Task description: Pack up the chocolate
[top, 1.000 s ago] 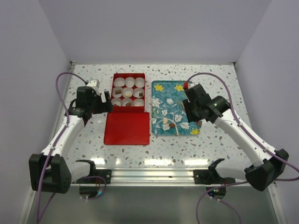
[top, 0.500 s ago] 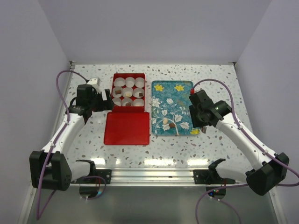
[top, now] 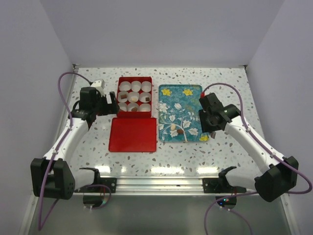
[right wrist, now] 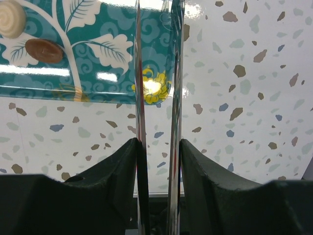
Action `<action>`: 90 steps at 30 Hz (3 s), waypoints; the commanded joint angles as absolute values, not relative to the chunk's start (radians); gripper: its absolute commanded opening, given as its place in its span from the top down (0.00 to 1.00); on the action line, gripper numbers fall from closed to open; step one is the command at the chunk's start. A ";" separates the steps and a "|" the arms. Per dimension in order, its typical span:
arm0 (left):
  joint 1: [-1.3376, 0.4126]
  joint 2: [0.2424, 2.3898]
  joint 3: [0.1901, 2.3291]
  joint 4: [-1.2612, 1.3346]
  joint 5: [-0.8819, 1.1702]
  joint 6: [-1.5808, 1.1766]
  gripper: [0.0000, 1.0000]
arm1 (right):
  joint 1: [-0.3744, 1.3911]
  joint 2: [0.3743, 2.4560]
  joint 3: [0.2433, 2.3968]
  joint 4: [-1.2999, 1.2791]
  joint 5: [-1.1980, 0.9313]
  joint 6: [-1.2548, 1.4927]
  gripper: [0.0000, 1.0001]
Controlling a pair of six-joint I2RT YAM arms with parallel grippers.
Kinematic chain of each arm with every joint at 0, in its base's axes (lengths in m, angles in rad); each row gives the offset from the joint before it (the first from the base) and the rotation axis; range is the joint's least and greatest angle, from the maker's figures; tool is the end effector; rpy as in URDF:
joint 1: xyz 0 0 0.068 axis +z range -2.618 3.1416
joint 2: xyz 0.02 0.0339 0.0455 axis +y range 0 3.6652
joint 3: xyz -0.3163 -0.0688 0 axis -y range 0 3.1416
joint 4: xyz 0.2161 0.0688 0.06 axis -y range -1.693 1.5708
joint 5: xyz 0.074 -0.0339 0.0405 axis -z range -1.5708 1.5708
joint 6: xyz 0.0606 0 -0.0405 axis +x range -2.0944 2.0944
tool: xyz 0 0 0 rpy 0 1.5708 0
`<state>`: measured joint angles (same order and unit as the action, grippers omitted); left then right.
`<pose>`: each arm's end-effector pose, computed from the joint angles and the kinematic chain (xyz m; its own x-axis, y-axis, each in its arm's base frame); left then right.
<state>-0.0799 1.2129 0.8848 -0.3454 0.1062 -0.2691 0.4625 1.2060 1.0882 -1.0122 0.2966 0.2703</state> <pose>0.2368 -0.0254 0.3132 -0.6424 -0.2138 -0.7359 -0.0092 0.9624 -0.2715 0.1736 0.0667 0.3238 -0.8641 -0.1455 -0.4817 -0.0875 0.9862 -0.1408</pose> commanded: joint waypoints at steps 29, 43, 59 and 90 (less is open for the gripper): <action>-0.083 1.261 0.962 -0.302 0.075 -0.253 0.00 | 0.364 1.425 1.218 -0.910 0.198 0.163 0.68; -0.083 1.276 0.971 -0.293 0.072 -0.245 0.00 | 0.362 1.500 1.511 -0.971 0.175 0.130 0.75; -0.081 1.216 0.965 -0.325 0.045 -0.262 0.00 | 0.505 1.923 2.087 -0.979 0.078 0.109 0.76; -0.081 1.175 0.942 -0.365 0.026 -0.250 0.00 | 0.598 2.224 2.408 -1.014 0.051 0.089 0.60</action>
